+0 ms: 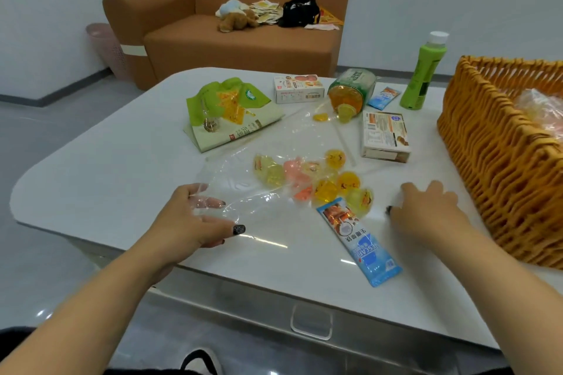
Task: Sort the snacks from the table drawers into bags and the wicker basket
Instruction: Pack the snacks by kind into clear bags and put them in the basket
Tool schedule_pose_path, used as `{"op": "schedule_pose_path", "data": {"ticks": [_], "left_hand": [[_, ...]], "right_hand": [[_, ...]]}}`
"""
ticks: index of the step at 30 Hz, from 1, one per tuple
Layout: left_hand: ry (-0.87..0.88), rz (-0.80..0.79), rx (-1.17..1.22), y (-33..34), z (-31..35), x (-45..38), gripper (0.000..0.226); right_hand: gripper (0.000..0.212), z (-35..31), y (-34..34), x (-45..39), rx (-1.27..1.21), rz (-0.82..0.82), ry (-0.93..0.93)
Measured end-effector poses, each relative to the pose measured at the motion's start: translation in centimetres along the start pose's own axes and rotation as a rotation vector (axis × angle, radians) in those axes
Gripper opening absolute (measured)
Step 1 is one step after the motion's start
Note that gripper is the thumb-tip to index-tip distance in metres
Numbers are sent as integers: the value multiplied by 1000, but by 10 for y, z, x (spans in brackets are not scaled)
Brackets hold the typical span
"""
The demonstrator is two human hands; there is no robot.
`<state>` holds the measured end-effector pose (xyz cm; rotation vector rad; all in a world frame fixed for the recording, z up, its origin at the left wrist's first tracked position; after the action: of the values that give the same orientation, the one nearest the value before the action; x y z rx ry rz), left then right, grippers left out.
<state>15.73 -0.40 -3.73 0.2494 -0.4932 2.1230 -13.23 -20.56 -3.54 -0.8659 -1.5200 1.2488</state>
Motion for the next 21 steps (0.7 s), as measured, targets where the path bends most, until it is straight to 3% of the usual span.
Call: {"op": "schedule_pose_path", "data": {"ticks": [2, 4, 5, 7, 11, 14, 17, 21], "left_hand": [[17, 0, -23, 4, 2, -1, 93], [48, 5, -46, 8, 5, -2, 95], [63, 6, -52, 10, 6, -2, 97], [90, 8, -67, 16, 9, -3, 99], [160, -3, -146, 31, 17, 1, 101], [186, -8, -157, 40, 22, 5, 101], [215, -1, -134, 48, 27, 8, 102], [310, -27, -253, 61, 37, 18, 106]], "right_hand": [[32, -3, 2, -3, 51, 72, -80], [30, 1, -5, -8, -52, 170, -132], [30, 6, -13, -8, -204, 217, -127], [27, 15, -30, 1, -741, 245, -72], [23, 1, -35, 38, -1761, -128, 41], [32, -12, -36, 58, -2203, -370, 62], [22, -10, -43, 65, -2103, -335, -26], [14, -8, -62, 69, -1552, -259, -345]]}}
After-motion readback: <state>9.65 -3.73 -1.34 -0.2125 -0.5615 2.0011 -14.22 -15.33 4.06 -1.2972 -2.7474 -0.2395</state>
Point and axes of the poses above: each hand's wrist, its own x-axis away from the middle knuckle, its own y-axis out of the palm, z = x × y, the point moved 6 cm from there along -x, towards the middle knuckle, and after that the axes turned 9 degrees about -y, right-handed, at the moved point
